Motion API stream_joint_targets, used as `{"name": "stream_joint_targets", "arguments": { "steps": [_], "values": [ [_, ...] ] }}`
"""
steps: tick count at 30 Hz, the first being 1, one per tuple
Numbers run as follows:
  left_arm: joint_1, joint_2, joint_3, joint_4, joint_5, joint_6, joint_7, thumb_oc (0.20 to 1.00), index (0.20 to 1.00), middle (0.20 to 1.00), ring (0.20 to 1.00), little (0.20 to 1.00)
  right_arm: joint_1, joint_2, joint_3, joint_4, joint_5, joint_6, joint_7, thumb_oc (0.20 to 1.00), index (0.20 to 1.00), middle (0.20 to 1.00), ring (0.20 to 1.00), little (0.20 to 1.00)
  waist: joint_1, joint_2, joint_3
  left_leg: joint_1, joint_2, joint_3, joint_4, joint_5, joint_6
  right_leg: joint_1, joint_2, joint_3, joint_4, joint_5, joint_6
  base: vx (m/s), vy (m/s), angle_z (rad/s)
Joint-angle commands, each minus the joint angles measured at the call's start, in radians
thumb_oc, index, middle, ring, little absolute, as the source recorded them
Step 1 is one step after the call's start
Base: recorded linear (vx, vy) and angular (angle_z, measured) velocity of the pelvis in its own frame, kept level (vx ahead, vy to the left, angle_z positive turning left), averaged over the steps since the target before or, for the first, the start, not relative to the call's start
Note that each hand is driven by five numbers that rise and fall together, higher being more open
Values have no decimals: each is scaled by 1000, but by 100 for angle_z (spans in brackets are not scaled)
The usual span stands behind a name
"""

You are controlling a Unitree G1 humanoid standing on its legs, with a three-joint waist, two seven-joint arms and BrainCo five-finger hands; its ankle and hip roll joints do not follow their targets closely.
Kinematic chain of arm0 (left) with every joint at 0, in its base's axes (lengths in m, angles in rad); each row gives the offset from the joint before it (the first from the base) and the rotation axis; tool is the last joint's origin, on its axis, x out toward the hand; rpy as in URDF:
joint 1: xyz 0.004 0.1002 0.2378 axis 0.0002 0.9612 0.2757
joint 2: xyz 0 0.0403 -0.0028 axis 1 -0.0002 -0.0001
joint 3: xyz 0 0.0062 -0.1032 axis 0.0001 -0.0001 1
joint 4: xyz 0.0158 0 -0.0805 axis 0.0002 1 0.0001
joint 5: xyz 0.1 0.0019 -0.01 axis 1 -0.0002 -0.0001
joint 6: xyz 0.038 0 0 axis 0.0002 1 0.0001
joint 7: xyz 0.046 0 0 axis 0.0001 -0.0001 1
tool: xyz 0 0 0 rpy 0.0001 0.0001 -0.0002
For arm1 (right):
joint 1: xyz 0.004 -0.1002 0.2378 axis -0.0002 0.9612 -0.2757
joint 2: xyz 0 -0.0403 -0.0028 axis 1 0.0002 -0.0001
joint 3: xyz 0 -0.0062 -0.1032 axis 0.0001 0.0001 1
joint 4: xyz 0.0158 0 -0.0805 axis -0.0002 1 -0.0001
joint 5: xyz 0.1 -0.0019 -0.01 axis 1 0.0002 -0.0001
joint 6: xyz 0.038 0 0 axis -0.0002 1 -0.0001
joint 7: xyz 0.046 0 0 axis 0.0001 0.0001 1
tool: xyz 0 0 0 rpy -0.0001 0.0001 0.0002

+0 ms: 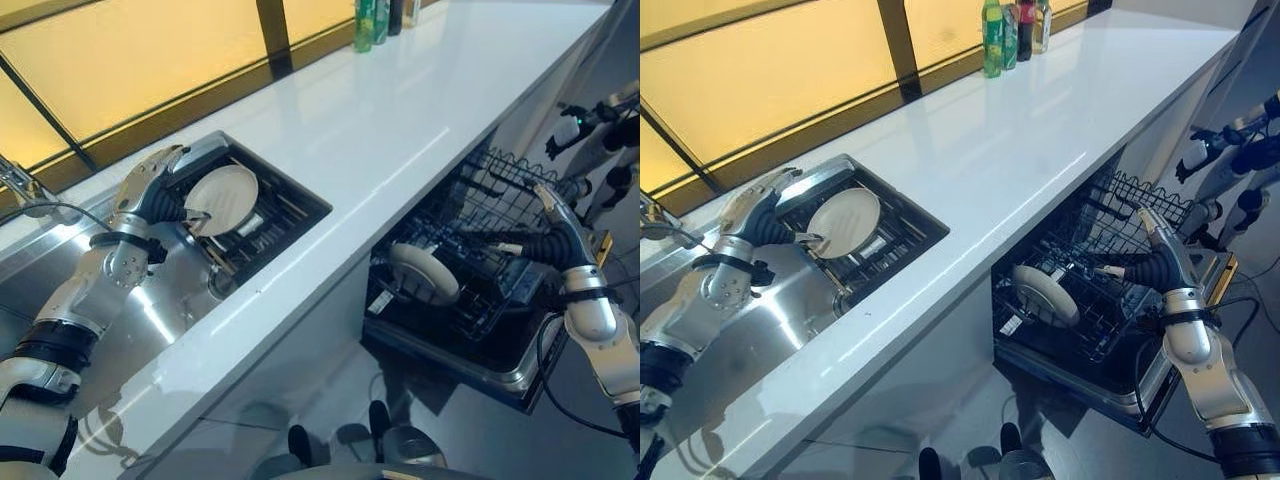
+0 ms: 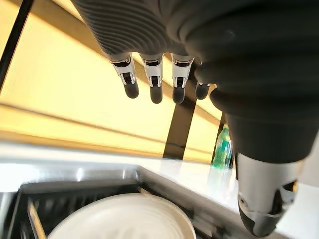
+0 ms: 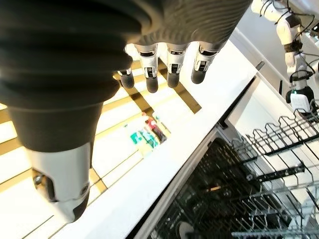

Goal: Pick up plates and place into dishwasher.

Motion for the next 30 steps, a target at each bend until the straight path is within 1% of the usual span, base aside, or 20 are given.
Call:
{"name": "stream_joint_targets", "arguments": {
  "steps": [1,5,7,10,12,16,22,25,28,30],
  "values": [
    [-147,31,-18,78,6,43,62,1000,1000,1000,1000,1000,-124,-65,3,-95,-12,-48,-49,1000,1000,1000,1000,1000,0,-28,81,-25,-100,27,29,-145,77,-20,46,19,42,-132,51,-134,-8,-8],
    [-208,30,-69,137,1,76,68,1000,1000,1000,1000,1000,-178,-83,45,-96,-9,-22,-64,1000,1000,1000,1000,1000,1,-41,111,-49,-98,31,30,-137,75,-46,47,19,49,-125,55,-70,-6,-9],
    [-239,24,-96,183,13,81,79,1000,1000,1000,1000,1000,-202,-87,74,-89,-3,-13,-79,1000,1000,1000,1000,1000,2,-50,128,-62,-97,32,34,-134,75,-60,46,16,53,-121,56,-55,-18,-2],
    [-267,20,-125,212,58,106,64,1000,1000,1000,1000,1000,-218,-92,97,-85,-2,-8,-95,1000,1000,1000,1000,1000,3,-60,144,-79,-95,34,37,-131,75,-79,45,12,59,-118,58,-50,-18,0],
    [-289,26,-151,230,61,123,48,1000,1000,1000,1000,1000,-237,-99,113,-88,4,0,-93,1000,1000,1000,1000,1000,3,-64,154,-88,-94,33,38,-129,74,-90,46,11,63,-115,58,-47,-3,0],
    [-325,29,-182,263,69,128,37,1000,1000,1000,1000,1000,-277,-114,140,-75,18,7,-98,1000,1000,1000,1000,1000,5,-71,168,-104,-95,32,41,-124,73,-104,46,7,67,-112,57,-19,0,0],
    [-398,41,-262,297,198,148,51,1000,1000,1000,1000,1000,-324,-122,180,-55,24,11,-101,1000,1000,1000,1000,1000,7,-76,185,-129,-94,30,42,-118,69,-129,44,-2,73,-109,57,-40,5,0],
    [-443,50,-320,321,268,172,69,1000,1000,1000,1000,1000,-347,-132,199,-36,30,7,-105,1000,1000,1000,1000,1000,4,-79,193,-141,-93,30,42,-115,67,-141,43,-6,75,-106,57,-37,17,0],
    [-501,55,-376,356,346,195,67,1000,1000,1000,1000,1000,-377,-145,215,-26,41,6,-100,1000,1000,1000,1000,1000,0,-81,201,-156,-93,32,41,-110,64,-157,43,-8,75,-101,56,-44,18,2],
    [-523,56,-402,371,354,207,54,1000,1000,1000,1000,1000,-394,-148,225,-23,46,14,-99,1000,1000,1000,1000,1000,0,-81,205,-163,-93,33,41,-108,62,-166,43,-10,75,-99,57,-52,12,1]
  ]
}}
